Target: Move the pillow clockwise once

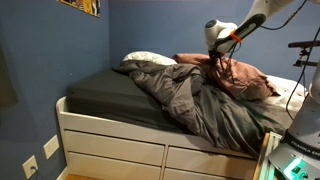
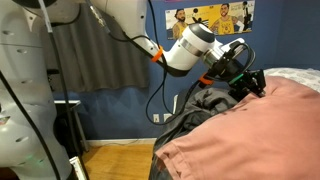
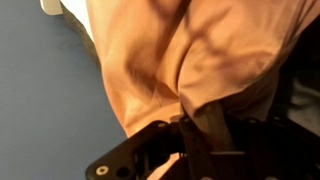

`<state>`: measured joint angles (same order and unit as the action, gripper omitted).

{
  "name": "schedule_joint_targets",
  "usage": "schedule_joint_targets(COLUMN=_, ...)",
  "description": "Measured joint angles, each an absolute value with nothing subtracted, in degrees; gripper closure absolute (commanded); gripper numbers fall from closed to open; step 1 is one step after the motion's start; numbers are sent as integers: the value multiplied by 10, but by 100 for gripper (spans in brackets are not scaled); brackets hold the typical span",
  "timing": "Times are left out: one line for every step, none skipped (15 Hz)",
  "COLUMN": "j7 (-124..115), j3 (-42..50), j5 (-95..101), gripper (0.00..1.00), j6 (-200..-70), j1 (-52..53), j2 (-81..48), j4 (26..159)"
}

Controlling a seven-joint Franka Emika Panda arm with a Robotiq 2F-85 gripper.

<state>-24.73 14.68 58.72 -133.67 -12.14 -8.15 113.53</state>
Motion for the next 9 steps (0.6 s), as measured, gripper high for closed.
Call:
schedule_joint_targets(j7=-253, j3=149, j5=587, gripper=97, j6=-1337, j1=-123, j2=-69, j4=1131)
schedule_joint_targets(j7=-258, j3=151, j5=587, gripper=97, j6=-1337, j1=-126, j2=-55, j4=1126)
schedule_joint_targets(j7=-264, j3=154, j5=591, gripper=97, j6=-1337, j1=-127, j2=-42, j4=1120)
schedule_joint_targets(j7=-270, j3=157, j5=598, gripper=97, j6=-1337, j1=-129, j2=-29, j4=1114)
schedule_joint_targets(j7=-275, j3=159, j5=607, gripper=97, j6=-1337, j1=-131, j2=-19, j4=1106)
schedule_joint_targets(j7=-281, j3=160, j5=619, gripper=97, j6=-1337, j1=-134, j2=-10, j4=1100)
schedule_joint_targets(j7=-289, j3=160, j5=631, gripper=97, j6=-1337, j1=-135, j2=-4, j4=1093)
schedule_joint_targets(j7=-300, j3=160, j5=644, gripper=97, j6=-1337, j1=-136, j2=-1, j4=1088)
schedule_joint_targets(j7=-314, j3=159, j5=657, gripper=97, j6=-1337, j1=-135, j2=1, j4=1082)
